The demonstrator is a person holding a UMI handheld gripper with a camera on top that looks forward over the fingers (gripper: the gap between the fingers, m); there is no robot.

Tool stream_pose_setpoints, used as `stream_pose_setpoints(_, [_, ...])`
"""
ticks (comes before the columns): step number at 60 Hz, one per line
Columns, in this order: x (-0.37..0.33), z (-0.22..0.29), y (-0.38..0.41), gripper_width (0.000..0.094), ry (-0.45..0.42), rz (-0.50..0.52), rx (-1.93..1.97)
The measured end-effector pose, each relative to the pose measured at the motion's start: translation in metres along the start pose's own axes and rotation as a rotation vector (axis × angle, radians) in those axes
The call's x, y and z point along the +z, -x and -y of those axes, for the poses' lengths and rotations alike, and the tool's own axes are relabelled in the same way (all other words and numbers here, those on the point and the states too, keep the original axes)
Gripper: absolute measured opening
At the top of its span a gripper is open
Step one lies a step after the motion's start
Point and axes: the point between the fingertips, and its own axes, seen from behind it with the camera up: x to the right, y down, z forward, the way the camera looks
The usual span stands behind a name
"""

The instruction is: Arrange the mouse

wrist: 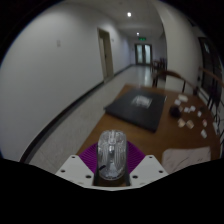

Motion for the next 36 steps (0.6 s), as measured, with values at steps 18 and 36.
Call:
stream_pose_setpoints(18, [-0.165,0.031,-0.199,0.0352,-0.247,-0.284,0.124])
stream_pose_setpoints(36, [-0.107,-0.100,-0.256,0.0375,0.040,-0.329,0.181])
